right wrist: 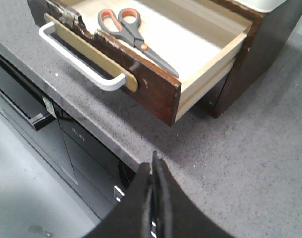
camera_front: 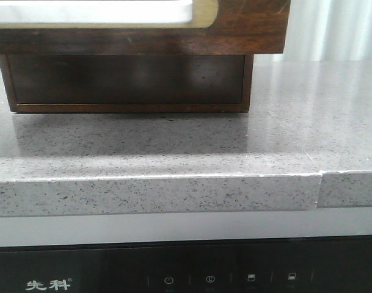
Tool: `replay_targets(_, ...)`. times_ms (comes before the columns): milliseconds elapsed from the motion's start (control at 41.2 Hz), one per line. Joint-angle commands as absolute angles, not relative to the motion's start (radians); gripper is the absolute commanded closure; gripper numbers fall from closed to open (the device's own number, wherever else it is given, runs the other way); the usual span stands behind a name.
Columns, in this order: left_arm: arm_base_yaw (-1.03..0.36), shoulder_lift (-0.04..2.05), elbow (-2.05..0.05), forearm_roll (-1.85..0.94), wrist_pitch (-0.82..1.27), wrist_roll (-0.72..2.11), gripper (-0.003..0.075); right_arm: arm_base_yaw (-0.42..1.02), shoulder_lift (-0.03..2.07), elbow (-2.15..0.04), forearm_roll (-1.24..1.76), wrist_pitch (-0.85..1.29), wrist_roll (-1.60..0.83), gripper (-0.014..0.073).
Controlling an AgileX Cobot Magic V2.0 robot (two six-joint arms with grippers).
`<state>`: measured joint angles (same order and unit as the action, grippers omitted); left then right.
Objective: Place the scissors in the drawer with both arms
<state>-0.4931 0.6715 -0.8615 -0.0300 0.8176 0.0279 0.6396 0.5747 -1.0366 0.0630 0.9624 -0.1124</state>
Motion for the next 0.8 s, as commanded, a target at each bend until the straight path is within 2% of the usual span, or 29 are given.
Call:
replay_targets(0, -0.491, 0.670, -0.896, -0.032, 0.740, 0.018, 0.0741, 0.638, 0.579, -1.058, 0.059, 0.872, -0.109, 0.0710)
replay_targets(486, -0.477, 0.666, -0.894, -0.034, 0.740, 0.018, 0.0741, 0.638, 0.579, -1.058, 0.059, 0.877, -0.109, 0.0710)
replay_targets(656, -0.385, 0.594, -0.831, -0.033, 0.702, 0.018, 0.0741, 0.638, 0.579, -1.058, 0.059, 0.877, -0.109, 0.0710)
replay_targets(777, -0.309, 0.494, -0.699, -0.013, 0.542, 0.018, 0.0741, 0.638, 0.579, -1.058, 0.059, 0.877, -0.109, 0.0710)
